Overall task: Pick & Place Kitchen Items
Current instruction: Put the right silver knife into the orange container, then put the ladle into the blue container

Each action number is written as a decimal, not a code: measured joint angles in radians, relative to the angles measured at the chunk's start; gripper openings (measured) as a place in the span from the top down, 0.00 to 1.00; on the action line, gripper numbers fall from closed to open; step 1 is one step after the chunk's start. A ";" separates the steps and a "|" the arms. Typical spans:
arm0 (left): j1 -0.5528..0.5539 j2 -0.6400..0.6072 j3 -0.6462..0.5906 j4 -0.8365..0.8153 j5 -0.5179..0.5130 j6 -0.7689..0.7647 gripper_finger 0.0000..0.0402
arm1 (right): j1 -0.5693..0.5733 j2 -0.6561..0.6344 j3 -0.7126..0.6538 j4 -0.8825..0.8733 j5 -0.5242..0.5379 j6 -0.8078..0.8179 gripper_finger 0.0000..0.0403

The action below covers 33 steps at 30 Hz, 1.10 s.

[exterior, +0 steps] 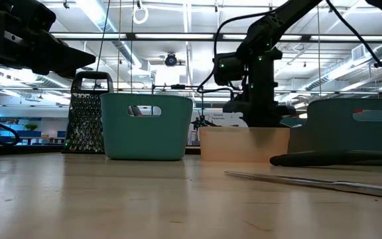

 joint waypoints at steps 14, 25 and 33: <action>0.000 0.000 0.000 0.000 0.000 0.000 0.97 | 0.000 0.043 -0.002 0.041 0.014 -0.043 0.67; 0.000 0.000 0.000 0.000 0.000 0.001 0.97 | 0.004 -0.087 -0.001 0.014 0.011 -0.071 0.48; 0.000 0.000 0.000 0.000 0.000 0.001 0.97 | 0.098 -0.349 -0.001 0.015 0.221 -0.149 0.54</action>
